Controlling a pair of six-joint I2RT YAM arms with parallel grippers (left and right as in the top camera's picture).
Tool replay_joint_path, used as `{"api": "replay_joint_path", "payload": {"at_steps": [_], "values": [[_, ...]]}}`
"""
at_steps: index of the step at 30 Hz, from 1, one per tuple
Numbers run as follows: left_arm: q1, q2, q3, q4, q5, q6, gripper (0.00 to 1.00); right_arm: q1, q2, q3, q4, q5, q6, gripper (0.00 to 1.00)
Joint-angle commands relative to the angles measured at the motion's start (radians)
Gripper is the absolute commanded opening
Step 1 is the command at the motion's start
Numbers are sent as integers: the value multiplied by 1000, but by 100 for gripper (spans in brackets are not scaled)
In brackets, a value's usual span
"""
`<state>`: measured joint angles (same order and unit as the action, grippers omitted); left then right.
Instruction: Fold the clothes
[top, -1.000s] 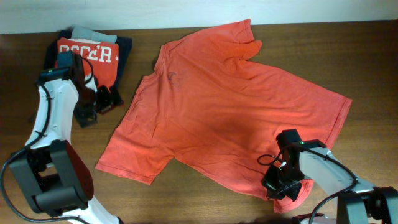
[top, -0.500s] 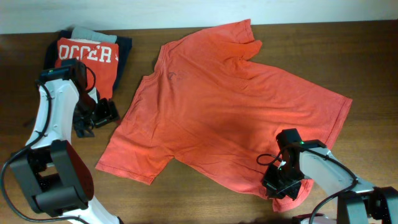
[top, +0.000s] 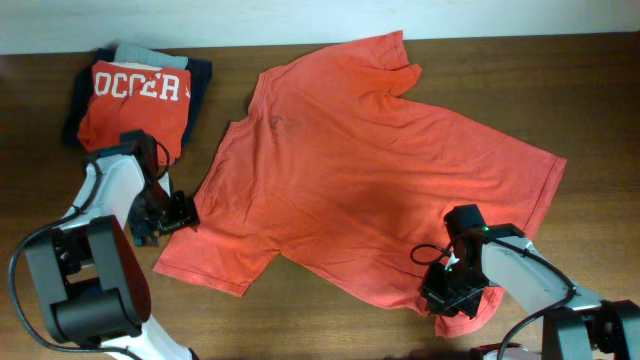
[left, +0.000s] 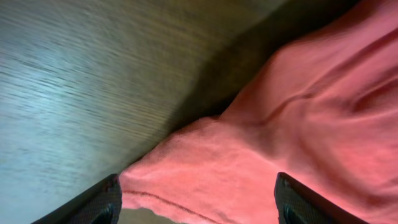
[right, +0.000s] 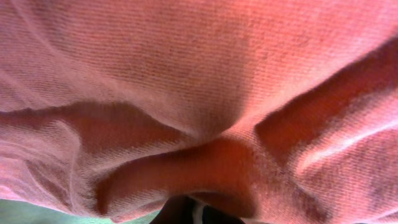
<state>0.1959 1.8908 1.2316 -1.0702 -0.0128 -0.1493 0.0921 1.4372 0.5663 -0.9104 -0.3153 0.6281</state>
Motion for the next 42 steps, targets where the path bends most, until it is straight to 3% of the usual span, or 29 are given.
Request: {"api": "replay_joint_path", "payload": {"at_steps": [1, 6, 9, 17, 28, 42], "values": [[2, 8, -51, 23, -11, 24, 77, -2, 5, 9, 40, 39, -11, 10], [2, 8, -135, 74, -11, 24, 60, -2, 5, 9, 40, 39, -12, 11], [2, 8, -166, 101, -11, 24, 30, -2, 5, 9, 40, 39, -13, 11], [1, 8, -149, 77, -6, 22, 2, -2, 5, 9, 33, 39, -22, 5], [-3, 8, 86, -136, 51, -63, 0, -2, 0, 135, -126, 66, -49, 4], [-87, 8, 246, -155, 61, -63, 0, -1, 0, 281, -313, 92, -83, 4]]}}
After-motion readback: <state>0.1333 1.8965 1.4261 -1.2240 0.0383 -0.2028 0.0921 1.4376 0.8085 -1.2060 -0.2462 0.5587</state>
